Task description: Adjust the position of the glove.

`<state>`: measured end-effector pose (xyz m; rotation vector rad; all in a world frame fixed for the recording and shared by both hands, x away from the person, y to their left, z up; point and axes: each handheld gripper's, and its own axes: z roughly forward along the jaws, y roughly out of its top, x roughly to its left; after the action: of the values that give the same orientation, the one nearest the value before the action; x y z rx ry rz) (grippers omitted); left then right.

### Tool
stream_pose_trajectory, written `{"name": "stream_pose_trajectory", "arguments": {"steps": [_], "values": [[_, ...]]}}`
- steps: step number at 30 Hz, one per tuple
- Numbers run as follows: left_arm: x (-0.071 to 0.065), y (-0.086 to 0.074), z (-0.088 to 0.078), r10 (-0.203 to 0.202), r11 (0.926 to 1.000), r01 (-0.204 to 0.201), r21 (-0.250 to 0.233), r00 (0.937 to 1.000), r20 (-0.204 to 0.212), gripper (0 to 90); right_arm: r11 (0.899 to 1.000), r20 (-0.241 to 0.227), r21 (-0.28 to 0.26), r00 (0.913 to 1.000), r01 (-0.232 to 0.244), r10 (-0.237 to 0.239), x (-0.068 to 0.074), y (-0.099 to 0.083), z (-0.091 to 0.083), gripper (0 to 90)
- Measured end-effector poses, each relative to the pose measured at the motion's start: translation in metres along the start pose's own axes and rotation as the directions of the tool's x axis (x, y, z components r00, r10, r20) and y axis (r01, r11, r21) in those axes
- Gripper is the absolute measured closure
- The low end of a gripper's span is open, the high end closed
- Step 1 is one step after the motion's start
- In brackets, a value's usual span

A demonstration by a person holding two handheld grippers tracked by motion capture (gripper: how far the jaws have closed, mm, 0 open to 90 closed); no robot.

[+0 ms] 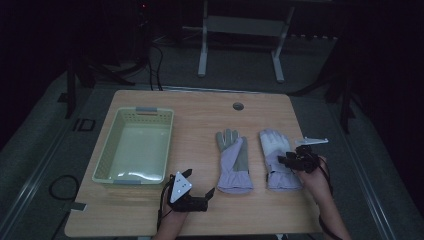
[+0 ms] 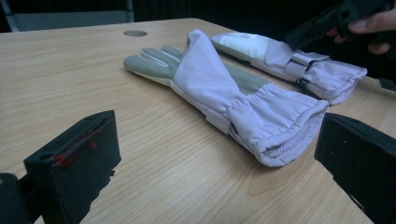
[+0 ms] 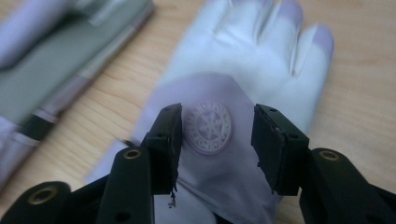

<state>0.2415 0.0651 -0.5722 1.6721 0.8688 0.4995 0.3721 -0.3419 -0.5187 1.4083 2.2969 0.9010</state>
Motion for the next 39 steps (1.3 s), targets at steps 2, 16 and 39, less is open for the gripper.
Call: {"name": "stream_pose_trajectory", "arguments": {"steps": [2,16,39], "values": [[0.0,0.0,0.0,-0.001,1.0,0.001,-0.001,1.0,0.0,0.3,1.0,-0.008,0.019,1.0,0.002,-0.002,-0.001,-0.005,0.008,50.9],[0.0,0.0,0.0,0.0,1.0,0.0,0.001,1.0,-0.002,0.3,1.0,-0.026,-0.002,0.9994,-0.02,0.02,0.002,-0.014,0.014,70.5],[0.0,0.0,0.0,-0.001,1.0,0.001,0.001,1.0,-0.003,0.3,0.995,0.056,-0.059,0.9949,-0.081,0.085,0.017,0.004,-0.04,79.5]]}}
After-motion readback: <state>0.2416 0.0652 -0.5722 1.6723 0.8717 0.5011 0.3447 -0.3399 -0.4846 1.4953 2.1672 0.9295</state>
